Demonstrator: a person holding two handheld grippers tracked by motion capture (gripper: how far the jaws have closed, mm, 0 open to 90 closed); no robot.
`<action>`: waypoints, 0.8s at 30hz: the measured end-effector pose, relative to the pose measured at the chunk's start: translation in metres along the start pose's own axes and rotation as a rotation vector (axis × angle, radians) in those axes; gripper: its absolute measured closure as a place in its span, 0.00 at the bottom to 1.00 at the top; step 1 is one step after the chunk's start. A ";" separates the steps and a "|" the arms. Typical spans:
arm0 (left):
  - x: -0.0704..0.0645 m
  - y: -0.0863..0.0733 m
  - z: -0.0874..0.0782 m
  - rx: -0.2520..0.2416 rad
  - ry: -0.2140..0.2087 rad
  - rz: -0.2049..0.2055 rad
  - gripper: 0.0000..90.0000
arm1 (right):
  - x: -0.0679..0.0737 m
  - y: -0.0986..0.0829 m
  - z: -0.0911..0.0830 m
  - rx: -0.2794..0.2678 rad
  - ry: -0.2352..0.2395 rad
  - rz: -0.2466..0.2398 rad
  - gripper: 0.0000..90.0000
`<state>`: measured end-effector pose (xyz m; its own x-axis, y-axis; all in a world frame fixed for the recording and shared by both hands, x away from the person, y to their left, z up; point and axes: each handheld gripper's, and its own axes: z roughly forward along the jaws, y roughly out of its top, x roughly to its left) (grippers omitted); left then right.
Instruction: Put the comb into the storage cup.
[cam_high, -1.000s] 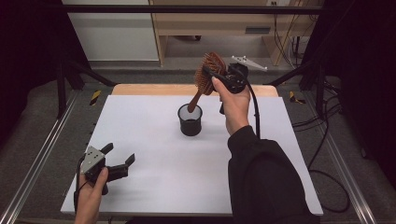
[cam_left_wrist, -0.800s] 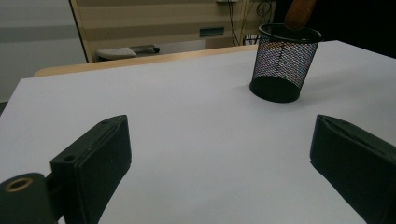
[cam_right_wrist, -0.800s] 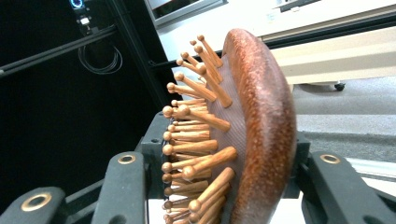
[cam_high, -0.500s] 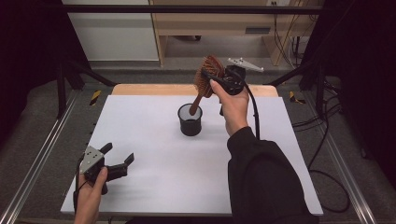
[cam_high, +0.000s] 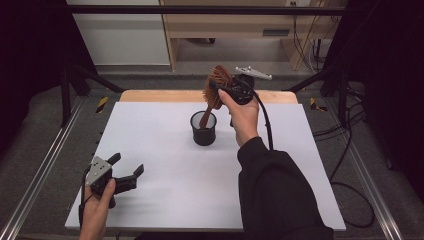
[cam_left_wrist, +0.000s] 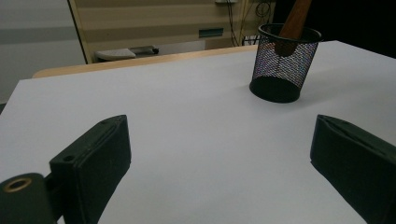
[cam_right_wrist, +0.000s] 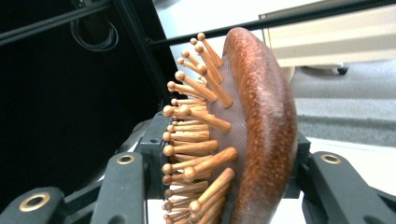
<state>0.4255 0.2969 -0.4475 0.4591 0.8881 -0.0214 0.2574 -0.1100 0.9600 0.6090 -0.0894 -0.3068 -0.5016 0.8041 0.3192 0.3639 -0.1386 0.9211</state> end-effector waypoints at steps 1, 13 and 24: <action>0.000 0.000 0.000 0.001 0.000 0.000 0.06 | 0.000 -0.002 0.001 0.006 -0.001 -0.001 0.56; -0.001 -0.001 0.001 0.005 -0.008 -0.001 0.06 | -0.005 -0.019 0.013 0.041 0.003 0.015 0.56; -0.001 0.000 0.002 0.006 -0.017 0.005 0.06 | -0.010 -0.032 0.021 0.065 0.025 0.036 0.56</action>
<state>0.4267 0.2946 -0.4484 0.4742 0.8801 -0.0217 0.2601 -0.1165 0.9585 0.6185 -0.0809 -0.3435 -0.5064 0.7845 0.3578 0.4315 -0.1286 0.8929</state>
